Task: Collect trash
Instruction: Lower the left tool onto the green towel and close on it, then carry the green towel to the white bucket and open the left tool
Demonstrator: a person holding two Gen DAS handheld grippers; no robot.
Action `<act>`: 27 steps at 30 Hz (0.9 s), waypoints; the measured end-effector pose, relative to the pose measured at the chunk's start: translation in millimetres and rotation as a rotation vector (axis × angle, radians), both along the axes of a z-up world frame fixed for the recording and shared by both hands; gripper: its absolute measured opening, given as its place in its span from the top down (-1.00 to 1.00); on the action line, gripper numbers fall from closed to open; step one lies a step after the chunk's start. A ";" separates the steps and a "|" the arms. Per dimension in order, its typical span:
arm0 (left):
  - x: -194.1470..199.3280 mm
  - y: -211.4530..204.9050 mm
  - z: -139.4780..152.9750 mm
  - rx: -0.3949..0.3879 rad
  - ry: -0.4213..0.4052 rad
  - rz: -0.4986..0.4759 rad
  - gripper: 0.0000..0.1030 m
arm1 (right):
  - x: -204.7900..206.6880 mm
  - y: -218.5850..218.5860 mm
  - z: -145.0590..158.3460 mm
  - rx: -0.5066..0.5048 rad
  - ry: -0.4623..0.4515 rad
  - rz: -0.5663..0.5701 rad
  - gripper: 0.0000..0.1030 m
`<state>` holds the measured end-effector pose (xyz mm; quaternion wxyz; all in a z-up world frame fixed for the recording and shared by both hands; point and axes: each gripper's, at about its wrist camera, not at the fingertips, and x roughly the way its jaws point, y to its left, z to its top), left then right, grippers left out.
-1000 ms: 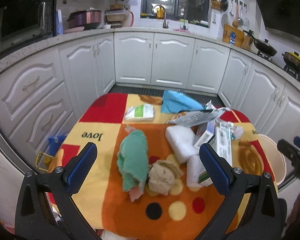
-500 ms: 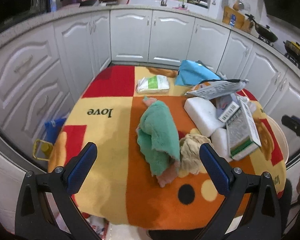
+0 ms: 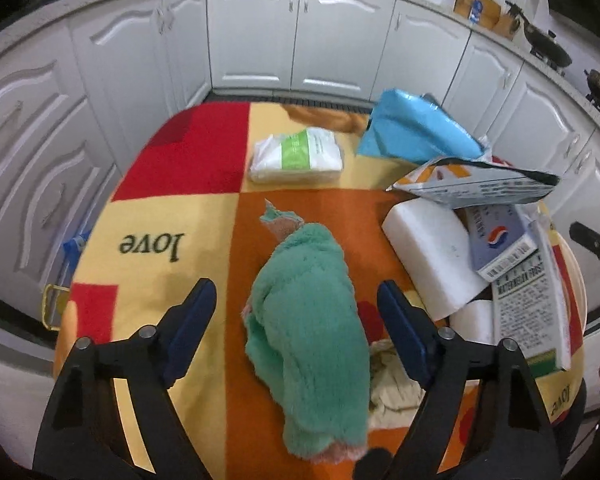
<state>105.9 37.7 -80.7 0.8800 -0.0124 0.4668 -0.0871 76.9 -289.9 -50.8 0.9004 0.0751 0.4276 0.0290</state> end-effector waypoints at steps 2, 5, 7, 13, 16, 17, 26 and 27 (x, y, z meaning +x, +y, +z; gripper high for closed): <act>5.2 -0.2 -6.2 0.007 0.025 -0.007 -0.44 | 9.5 -6.6 -8.3 0.052 0.029 -0.002 -0.28; 9.6 -0.9 -14.1 0.003 0.063 -0.020 -0.08 | 20.8 -13.4 -19.5 0.113 0.066 -0.008 -0.27; 10.6 0.0 -18.3 -0.005 0.070 -0.025 0.01 | 26.0 -12.3 -24.2 0.144 0.077 0.004 -0.27; 8.7 5.6 -14.6 -0.027 0.069 -0.031 0.17 | 41.5 1.8 -46.8 0.157 0.122 0.047 0.35; 1.8 11.2 -4.6 -0.028 0.044 -0.025 0.19 | 32.7 -2.0 -42.6 0.189 0.089 0.050 0.52; -0.7 13.4 -0.7 -0.032 0.036 -0.023 0.19 | 28.6 -2.3 -39.2 0.181 0.075 0.052 0.54; -32.5 16.1 48.7 -0.083 -0.051 -0.038 0.20 | -25.3 -17.8 -7.4 0.142 0.001 0.054 0.60; -38.6 9.9 56.5 -0.085 -0.063 -0.059 0.20 | -29.1 -19.7 -5.3 0.137 -0.003 0.052 0.60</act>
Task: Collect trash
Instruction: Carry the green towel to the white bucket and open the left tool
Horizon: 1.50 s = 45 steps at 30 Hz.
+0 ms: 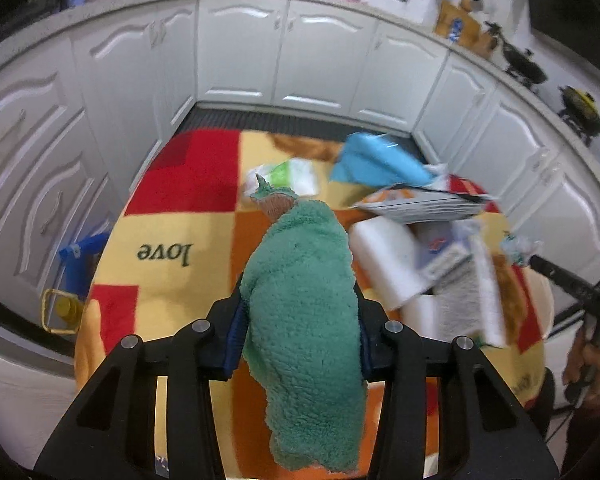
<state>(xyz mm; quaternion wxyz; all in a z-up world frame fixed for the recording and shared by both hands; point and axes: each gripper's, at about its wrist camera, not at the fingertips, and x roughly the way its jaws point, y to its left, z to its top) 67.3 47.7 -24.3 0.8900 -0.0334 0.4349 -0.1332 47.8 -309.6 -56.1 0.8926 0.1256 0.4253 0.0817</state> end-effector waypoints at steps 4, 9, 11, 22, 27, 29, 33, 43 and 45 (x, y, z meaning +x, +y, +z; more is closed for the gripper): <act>-18.1 -33.3 21.6 -0.010 -0.032 -0.080 0.20 | -24.2 -16.8 5.3 -0.021 -0.023 -0.037 0.60; -40.8 -94.5 45.2 -0.031 -0.070 -0.219 0.20 | -51.6 -49.4 9.0 -0.035 -0.038 -0.105 0.60; -46.9 -120.5 48.9 -0.037 -0.068 -0.278 0.20 | -61.6 -65.5 9.5 -0.039 -0.041 -0.141 0.60; -51.6 -276.4 33.2 -0.055 0.041 -0.496 0.19 | -95.6 -156.9 -16.6 -0.074 0.021 -0.358 0.60; -32.5 -330.3 6.6 -0.059 0.087 -0.499 0.19 | -96.0 -178.9 -36.0 -0.069 0.065 -0.393 0.60; -26.0 -343.7 -3.1 -0.071 0.107 -0.483 0.19 | -95.9 -186.1 -42.0 -0.075 0.077 -0.406 0.60; -7.0 -366.9 -22.4 -0.128 0.137 -0.444 0.11 | -90.7 -193.8 -47.1 -0.075 0.085 -0.431 0.59; -6.3 -366.1 -27.9 -0.165 0.147 -0.453 -0.13 | -87.0 -196.3 -57.7 -0.062 0.113 -0.446 -0.34; -11.6 -360.9 -23.3 -0.148 0.124 -0.443 -0.13 | -86.5 -193.7 -57.9 -0.057 0.116 -0.441 -0.34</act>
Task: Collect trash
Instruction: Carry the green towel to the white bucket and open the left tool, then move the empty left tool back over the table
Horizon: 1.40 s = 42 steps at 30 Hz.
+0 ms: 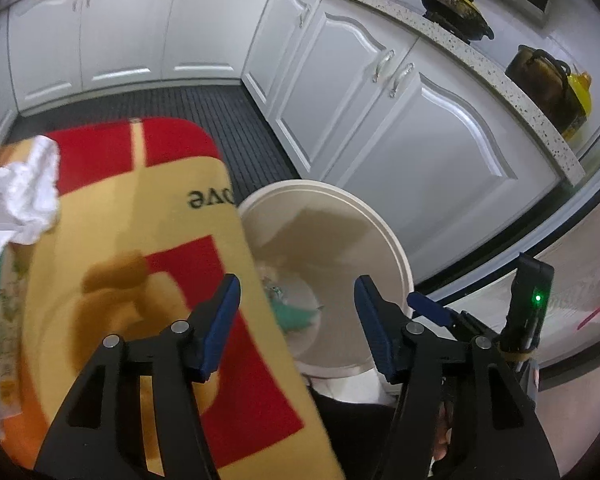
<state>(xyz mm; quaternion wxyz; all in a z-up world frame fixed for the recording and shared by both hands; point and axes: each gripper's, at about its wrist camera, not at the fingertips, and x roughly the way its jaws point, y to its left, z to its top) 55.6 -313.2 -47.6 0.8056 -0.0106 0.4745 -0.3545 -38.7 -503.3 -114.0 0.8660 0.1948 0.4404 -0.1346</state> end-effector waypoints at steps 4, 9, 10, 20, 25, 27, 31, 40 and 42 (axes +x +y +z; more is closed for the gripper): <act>-11.4 14.4 7.9 0.058 -0.080 0.052 -0.13 | -1.5 10.3 4.1 -0.011 -0.008 0.022 -0.34; -21.0 40.5 11.6 0.098 -0.113 0.104 -0.13 | -7.5 27.1 16.3 -0.025 -0.027 0.052 -0.34; -23.1 46.1 12.5 0.107 -0.125 0.117 -0.13 | -7.3 31.1 18.6 -0.028 -0.030 0.058 -0.34; -41.3 96.0 23.6 0.165 -0.210 0.215 -0.13 | -3.6 73.2 37.7 -0.052 -0.044 0.133 -0.39; -47.8 117.5 28.5 0.175 -0.231 0.242 -0.13 | 2.0 94.6 47.1 -0.050 -0.059 0.174 -0.44; -50.1 128.5 29.4 0.164 -0.222 0.250 -0.13 | 3.7 103.4 50.9 -0.046 -0.066 0.191 -0.47; -51.8 158.3 31.3 0.137 -0.186 0.272 -0.15 | 8.1 121.3 56.7 -0.036 -0.077 0.230 -0.47; -54.9 255.0 33.8 0.114 -0.165 0.383 -0.21 | 36.1 164.5 61.8 0.001 -0.087 0.335 -0.50; -52.8 279.0 30.8 0.116 -0.162 0.423 -0.21 | 46.8 172.7 63.0 0.013 -0.093 0.351 -0.50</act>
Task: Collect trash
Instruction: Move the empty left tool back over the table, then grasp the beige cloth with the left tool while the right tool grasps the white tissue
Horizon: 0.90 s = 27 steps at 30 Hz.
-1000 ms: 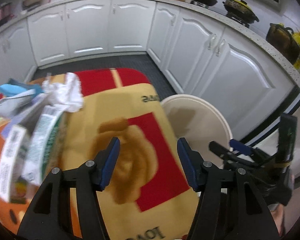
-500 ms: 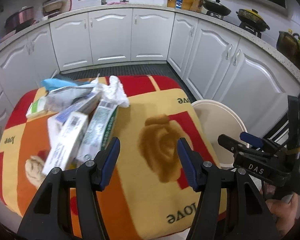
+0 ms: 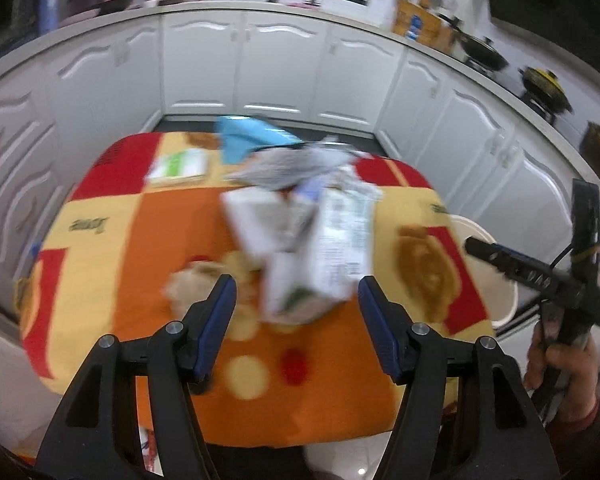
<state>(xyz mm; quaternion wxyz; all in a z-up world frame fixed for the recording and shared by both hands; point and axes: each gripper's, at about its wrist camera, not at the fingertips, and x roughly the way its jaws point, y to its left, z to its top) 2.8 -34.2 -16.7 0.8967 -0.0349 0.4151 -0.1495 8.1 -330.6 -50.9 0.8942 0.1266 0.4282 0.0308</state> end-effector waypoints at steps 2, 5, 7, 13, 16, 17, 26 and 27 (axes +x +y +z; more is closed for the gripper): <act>3.5 18.2 -4.7 0.009 -0.002 0.032 -0.21 | 12.1 7.5 0.5 0.005 -0.003 0.016 -0.50; 10.9 38.9 -16.7 0.039 0.021 0.059 -0.21 | 38.3 18.6 1.2 0.013 0.000 0.036 -0.50; 14.8 45.8 -25.9 0.045 0.035 0.061 -0.21 | 57.0 25.0 -0.1 0.026 0.009 0.053 -0.50; 33.0 46.0 -55.2 0.061 0.074 0.054 -0.21 | 122.9 35.7 -14.6 0.043 0.069 0.095 -0.50; 45.0 42.0 -64.4 0.064 0.082 0.039 -0.21 | 152.8 38.1 -26.0 0.053 0.105 0.101 -0.50; 47.9 40.7 -66.4 0.061 0.079 0.034 -0.21 | 161.7 38.1 -29.9 0.071 0.113 0.100 -0.48; 68.3 37.4 -76.5 -0.002 0.105 0.010 -0.21 | 199.6 67.9 -57.8 0.102 0.160 0.163 0.30; 69.3 37.3 -76.9 -0.008 0.108 0.008 -0.21 | 199.1 68.9 -60.4 0.096 0.163 0.160 0.38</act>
